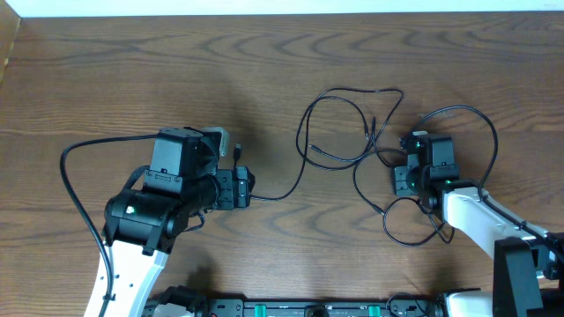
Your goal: Untangle cables
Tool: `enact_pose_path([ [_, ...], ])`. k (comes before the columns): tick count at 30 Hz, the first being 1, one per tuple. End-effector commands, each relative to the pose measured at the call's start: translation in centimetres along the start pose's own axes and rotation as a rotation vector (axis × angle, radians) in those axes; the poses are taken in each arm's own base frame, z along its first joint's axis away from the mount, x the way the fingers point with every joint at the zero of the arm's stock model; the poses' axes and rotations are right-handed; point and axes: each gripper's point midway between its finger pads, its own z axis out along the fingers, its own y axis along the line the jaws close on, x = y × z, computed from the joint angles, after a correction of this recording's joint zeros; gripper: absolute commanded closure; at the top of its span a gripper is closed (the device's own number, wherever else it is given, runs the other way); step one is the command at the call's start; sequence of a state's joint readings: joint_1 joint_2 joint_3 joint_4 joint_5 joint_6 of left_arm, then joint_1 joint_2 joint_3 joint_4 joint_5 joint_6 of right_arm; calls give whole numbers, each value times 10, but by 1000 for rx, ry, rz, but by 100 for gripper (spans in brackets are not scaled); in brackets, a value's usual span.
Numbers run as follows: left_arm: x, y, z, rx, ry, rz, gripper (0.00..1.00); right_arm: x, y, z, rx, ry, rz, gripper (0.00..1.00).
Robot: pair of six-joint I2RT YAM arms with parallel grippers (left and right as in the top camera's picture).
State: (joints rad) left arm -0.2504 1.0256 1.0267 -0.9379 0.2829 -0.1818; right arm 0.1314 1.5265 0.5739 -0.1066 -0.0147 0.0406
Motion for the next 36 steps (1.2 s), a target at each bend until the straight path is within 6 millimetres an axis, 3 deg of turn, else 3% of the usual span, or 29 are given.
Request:
enact_pose_path([
  [1,0,2,-1,-7,-1,15,17,18,-2,4,10,44,10,64],
  [2,0,2,-1,-7,-1,15,17,16,-2,4,10,38,10,68],
  [3,0,2,-1,-7,-1,15,16,15,-2,4,10,31,12,63],
  [4,0,2,-1,-7,-1,15,17,13,-2,4,10,25,23,42],
  [5,0,2,-1,-8,1,15,17,12,-2,4,9,21,39,29],
  [8,1,2,-1,-9,6,14,16,12,-2,4,10,23,20,20],
  [13,3,3,1,-10,11,12,17,16,-12,4,61,43,-246,23],
  [18,3,3,1,-11,12,12,16,4,-28,2,163,10,-265,25],
  [20,3,3,1,-11,12,12,17,3,-26,2,152,5,-266,26],
  [25,3,3,1,-10,12,13,16,3,5,4,-29,-14,-268,27],
  [29,3,3,1,-11,12,12,17,-5,-27,1,160,-19,-268,27],
  [30,3,3,1,-11,12,12,17,-5,-41,-1,223,-7,-329,32],
  [33,4,3,1,-10,13,12,17,-9,-62,-4,281,-12,-295,41],
  [36,5,3,1,-12,19,10,16,-8,-82,-6,311,-13,-238,39],
])
